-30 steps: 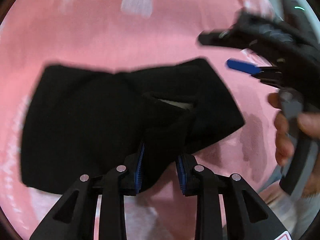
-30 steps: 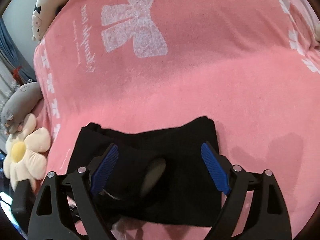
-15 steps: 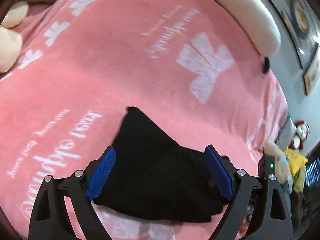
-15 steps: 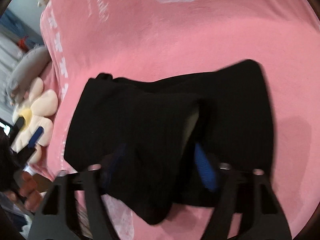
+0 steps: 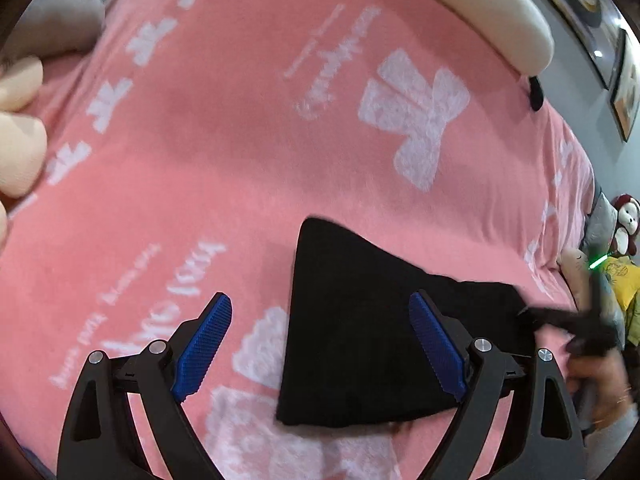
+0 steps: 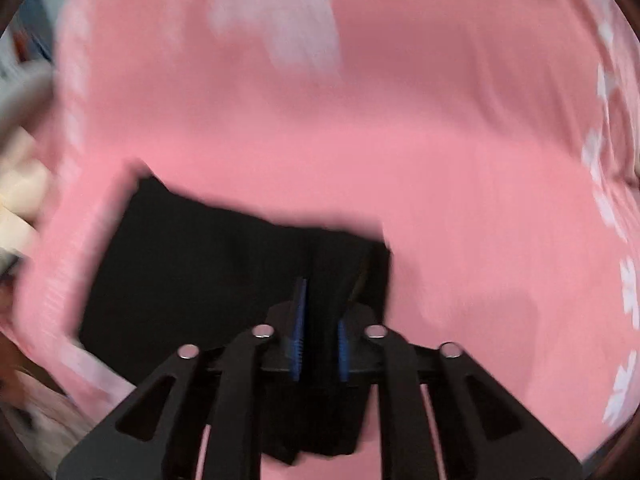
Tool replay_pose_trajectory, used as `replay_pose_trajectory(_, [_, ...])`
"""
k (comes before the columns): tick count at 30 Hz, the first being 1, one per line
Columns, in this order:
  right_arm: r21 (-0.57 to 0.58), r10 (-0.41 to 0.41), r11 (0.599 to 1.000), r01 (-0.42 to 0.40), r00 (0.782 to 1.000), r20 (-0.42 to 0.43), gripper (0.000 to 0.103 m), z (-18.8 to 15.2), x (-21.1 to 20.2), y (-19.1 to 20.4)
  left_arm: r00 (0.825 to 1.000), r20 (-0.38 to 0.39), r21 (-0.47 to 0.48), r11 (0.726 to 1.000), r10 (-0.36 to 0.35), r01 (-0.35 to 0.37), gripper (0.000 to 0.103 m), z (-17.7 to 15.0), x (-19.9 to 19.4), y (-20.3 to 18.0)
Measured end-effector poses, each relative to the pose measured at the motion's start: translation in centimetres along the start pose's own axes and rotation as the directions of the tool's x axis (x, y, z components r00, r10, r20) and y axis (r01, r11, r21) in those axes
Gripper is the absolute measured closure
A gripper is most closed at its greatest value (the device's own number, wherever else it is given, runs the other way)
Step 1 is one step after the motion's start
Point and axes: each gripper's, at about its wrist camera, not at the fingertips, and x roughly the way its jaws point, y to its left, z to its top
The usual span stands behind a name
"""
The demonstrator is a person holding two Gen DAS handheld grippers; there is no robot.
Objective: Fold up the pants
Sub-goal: 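Fold the pants over with the left gripper and release, then grasp the folded black pants stack edge with the right gripper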
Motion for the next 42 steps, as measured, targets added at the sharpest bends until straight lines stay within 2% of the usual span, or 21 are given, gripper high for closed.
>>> replay_pose_trajectory(2, [0.039,0.034,0.999,-0.034,0.999,0.014,0.08,-0.5,-0.3,-0.9,0.999,-0.05,0.003,1.0,-0.001,0.001,0.015,-0.2,1.2,-0.4])
replay_pose_trajectory(3, [0.052,0.051,0.997,-0.055,0.996,0.072,0.08,-0.2,-2.4,-1.3,0.998,-0.066,0.005,1.0,0.004,-0.004,0.015,-0.3,1.6,-0.5])
replay_pose_trajectory(4, [0.064,0.059,0.996,-0.069,0.987,0.15,0.063,-0.1,-4.5,-1.6,0.997,-0.076,0.004,1.0,0.01,-0.009,0.015,-0.4,1.9,-0.5])
replay_pose_trajectory(5, [0.079,0.062,0.994,-0.08,0.976,0.21,0.034,-0.4,-6.0,-2.1,0.996,-0.093,-0.005,1.0,0.01,-0.011,0.015,-0.5,2.3,-0.4])
replay_pose_trajectory(6, [0.091,0.072,0.991,-0.097,0.967,0.246,0.024,-0.9,-6.9,-2.6,0.994,-0.111,-0.014,1.0,0.003,-0.004,0.015,-0.6,2.7,-0.2])
replay_pose_trajectory(7, [0.097,0.074,0.99,-0.1,0.968,0.24,0.023,-1.4,-6.9,-2.9,0.99,-0.142,-0.037,0.999,-0.008,0.003,0.015,-0.7,3.4,0.1])
replay_pose_trajectory(10, [0.101,0.059,0.992,-0.073,0.989,0.132,0.027,-2.6,-5.0,-3.0,0.978,-0.205,-0.118,0.991,0.034,-0.06,0.015,-1.0,5.3,1.7])
replay_pose_trajectory(12, [0.088,0.09,0.991,-0.099,0.991,0.1,0.027,-2.9,-4.4,-2.9,0.97,-0.236,-0.182,0.978,0.062,-0.107,0.015,-1.3,6.2,3.1])
replay_pose_trajectory(15, [0.099,0.092,0.99,-0.102,0.991,0.099,0.028,-2.8,-3.7,-3.0,0.954,-0.292,-0.317,0.948,-0.062,-0.036,0.016,-1.8,7.8,4.6])
replay_pose_trajectory(18, [0.129,0.111,0.983,-0.134,0.979,0.17,0.037,-1.9,-4.1,-3.2,0.958,-0.269,-0.335,0.942,-0.095,0.0,0.016,-1.8,7.6,3.8])
replay_pose_trajectory(20, [0.12,0.176,0.972,-0.202,0.965,0.195,0.068,-0.5,-3.9,-2.9,0.968,-0.242,-0.258,0.966,-0.063,-0.002,0.016,-1.5,7.2,1.9])
replay_pose_trajectory(21, [0.11,0.189,0.971,-0.211,0.965,0.183,0.074,0.3,-3.4,-2.6,0.973,-0.226,-0.221,0.975,-0.048,-0.003,0.015,-1.3,7.0,0.9])
replay_pose_trajectory(24, [0.145,0.136,0.977,-0.157,0.98,0.147,0.075,1.1,-2.3,-3.0,0.977,-0.209,-0.085,0.996,-0.031,0.014,0.015,-1.6,6.9,-2.4])
replay_pose_trajectory(28, [0.196,0.218,0.95,-0.242,0.966,0.137,0.071,-0.7,-4.0,-3.7,0.97,-0.234,0.01,0.998,-0.06,0.065,0.015,-2.3,7.2,-4.6])
replay_pose_trajectory(31, [0.166,0.237,0.954,-0.249,0.967,0.09,0.063,-3.6,-5.0,-3.7,0.961,-0.245,0.105,0.982,-0.128,0.158,0.015,-3.6,6.4,-6.4])
replay_pose_trajectory(33, [0.165,0.259,0.951,-0.261,0.965,0.033,0.063,-4.4,-4.4,-3.7,0.954,-0.261,0.176,0.965,-0.145,0.195,0.015,-4.7,6.0,-8.1])
replay_pose_trajectory(34, [0.161,0.262,0.952,-0.261,0.965,0.015,0.066,-4.6,-4.0,-3.6,0.949,-0.277,0.23,0.949,-0.147,0.215,0.015,-5.6,6.1,-9.5])
replay_pose_trajectory(35, [0.152,0.266,0.953,-0.263,0.964,0.0,0.078,-4.8,-3.7,-3.3,0.945,-0.29,0.273,0.933,-0.152,0.234,0.015,-6.3,6.0,-10.8])
replay_pose_trajectory(37, [0.136,0.289,0.949,-0.285,0.957,-0.014,0.095,-4.9,-3.5,-2.6,0.94,-0.3,0.334,0.905,-0.162,0.263,0.015,-7.4,6.0,-12.9])
replay_pose_trajectory(39, [0.141,0.353,0.925,-0.353,0.935,0.03,0.098,-4.5,-4.3,-2.3,0.94,-0.306,0.393,0.879,-0.151,0.269,0.015,-8.4,6.6,-15.2])
replay_pose_trajectory(42, [0.161,0.476,0.859,-0.486,0.874,0.094,0.099,-3.5,-5.3,-1.9,0.929,-0.331,0.402,0.867,-0.163,0.295,0.015,-8.9,8.1,-16.9])
